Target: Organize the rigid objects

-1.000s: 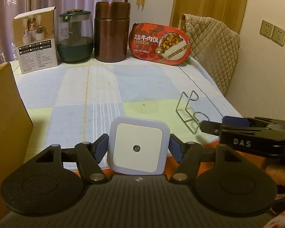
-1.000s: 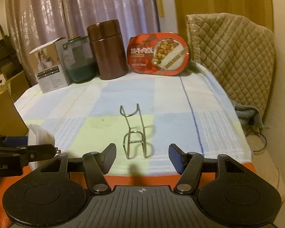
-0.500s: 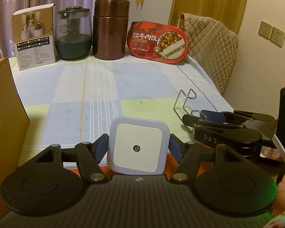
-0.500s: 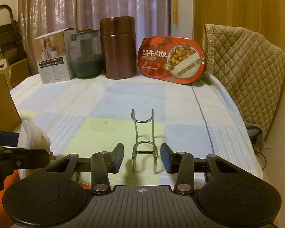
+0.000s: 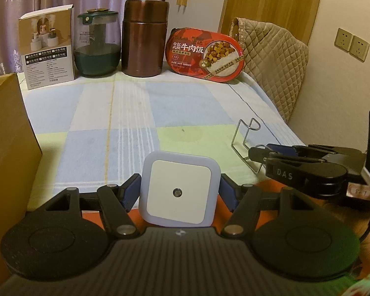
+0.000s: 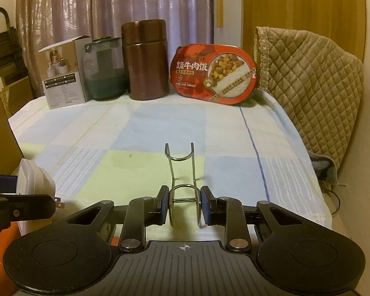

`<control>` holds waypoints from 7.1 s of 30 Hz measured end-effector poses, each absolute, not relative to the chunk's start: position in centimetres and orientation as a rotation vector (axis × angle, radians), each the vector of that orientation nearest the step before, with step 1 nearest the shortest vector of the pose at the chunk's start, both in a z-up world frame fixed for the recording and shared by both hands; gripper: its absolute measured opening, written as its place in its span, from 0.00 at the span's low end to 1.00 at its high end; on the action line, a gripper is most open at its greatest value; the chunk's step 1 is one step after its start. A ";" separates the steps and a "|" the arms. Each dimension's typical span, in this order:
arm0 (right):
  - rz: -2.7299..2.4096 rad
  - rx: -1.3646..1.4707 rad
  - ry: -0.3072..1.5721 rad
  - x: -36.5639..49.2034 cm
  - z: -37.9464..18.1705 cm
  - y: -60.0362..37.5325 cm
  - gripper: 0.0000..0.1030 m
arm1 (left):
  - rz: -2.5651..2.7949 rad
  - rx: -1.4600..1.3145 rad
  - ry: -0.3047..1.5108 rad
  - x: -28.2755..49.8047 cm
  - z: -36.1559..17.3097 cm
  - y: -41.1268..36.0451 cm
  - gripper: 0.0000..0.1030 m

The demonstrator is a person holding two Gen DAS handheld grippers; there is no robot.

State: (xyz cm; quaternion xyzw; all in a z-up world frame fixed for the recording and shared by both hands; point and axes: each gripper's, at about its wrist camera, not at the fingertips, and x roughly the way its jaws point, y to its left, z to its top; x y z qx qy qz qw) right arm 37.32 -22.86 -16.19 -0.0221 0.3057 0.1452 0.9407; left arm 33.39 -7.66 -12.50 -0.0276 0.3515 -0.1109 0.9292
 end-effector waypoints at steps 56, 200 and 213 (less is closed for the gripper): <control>0.298 0.010 0.599 10.9 -1.2 -19.9 0.23 | -0.240 -0.037 0.658 11.9 0.4 -4.1 0.62; 0.570 0.012 0.778 11.5 -0.1 -0.3 0.81 | 0.095 0.005 0.722 8.7 4.2 17.7 0.99; 0.508 0.017 0.829 6.3 -0.4 -3.7 0.81 | 0.139 -0.050 0.758 1.9 3.7 14.9 0.98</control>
